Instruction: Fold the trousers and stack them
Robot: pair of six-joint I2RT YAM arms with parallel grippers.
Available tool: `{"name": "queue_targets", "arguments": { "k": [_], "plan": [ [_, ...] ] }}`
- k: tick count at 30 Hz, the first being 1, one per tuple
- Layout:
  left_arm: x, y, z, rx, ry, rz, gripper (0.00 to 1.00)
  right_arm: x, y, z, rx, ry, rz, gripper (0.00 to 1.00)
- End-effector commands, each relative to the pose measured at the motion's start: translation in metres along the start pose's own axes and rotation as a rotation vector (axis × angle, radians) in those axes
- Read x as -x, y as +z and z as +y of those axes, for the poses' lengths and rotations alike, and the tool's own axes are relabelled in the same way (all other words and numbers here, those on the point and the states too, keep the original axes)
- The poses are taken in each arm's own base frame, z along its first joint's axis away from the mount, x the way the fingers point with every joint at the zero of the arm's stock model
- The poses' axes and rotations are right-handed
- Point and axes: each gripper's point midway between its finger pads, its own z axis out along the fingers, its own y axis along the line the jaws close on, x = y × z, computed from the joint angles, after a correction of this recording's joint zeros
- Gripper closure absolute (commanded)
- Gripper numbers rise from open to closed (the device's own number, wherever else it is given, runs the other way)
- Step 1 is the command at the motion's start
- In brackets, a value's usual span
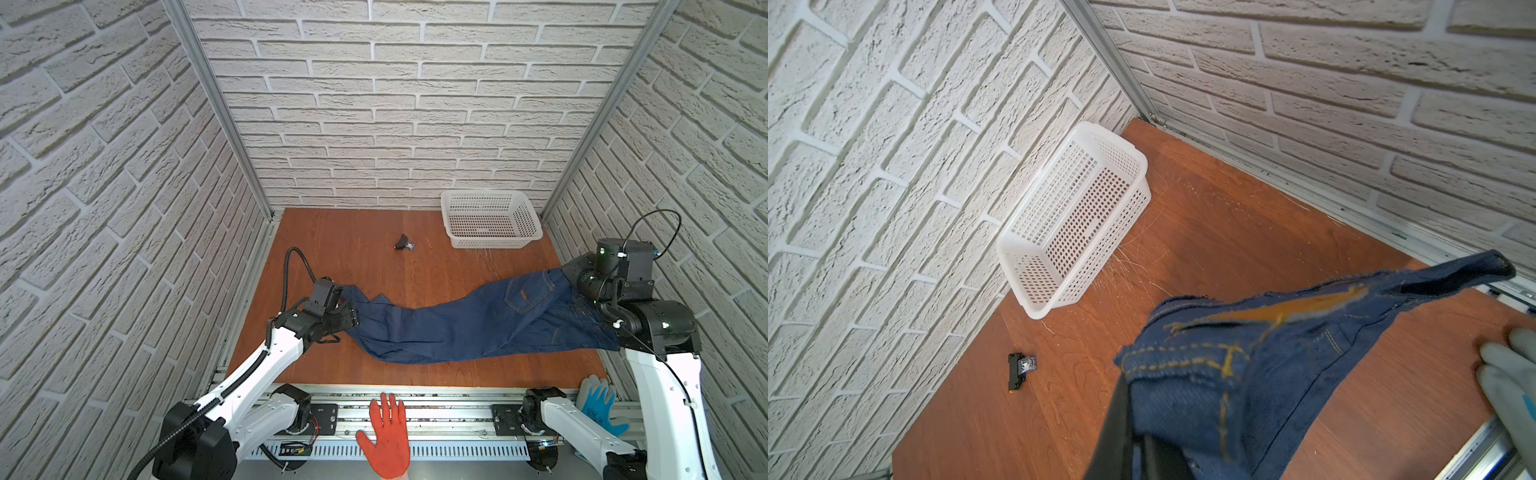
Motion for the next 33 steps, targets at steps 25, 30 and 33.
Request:
{"name": "queue_targets", "arguments": {
  "k": [25, 30, 33],
  "plan": [
    [0.068, -0.077, 0.022, 0.117, -0.003, -0.332, 1.00, 0.011, -0.001, -0.002, 0.040, 0.029, -0.009, 0.95],
    [0.096, -0.172, 0.040, 0.282, 0.060, -0.438, 1.00, 0.014, -0.002, -0.015, -0.006, 0.006, -0.029, 0.95],
    [0.091, -0.172, 0.051, 0.357, 0.070, -0.374, 1.00, 0.009, 0.003, -0.023, -0.030, -0.002, -0.018, 0.95]
  ]
}}
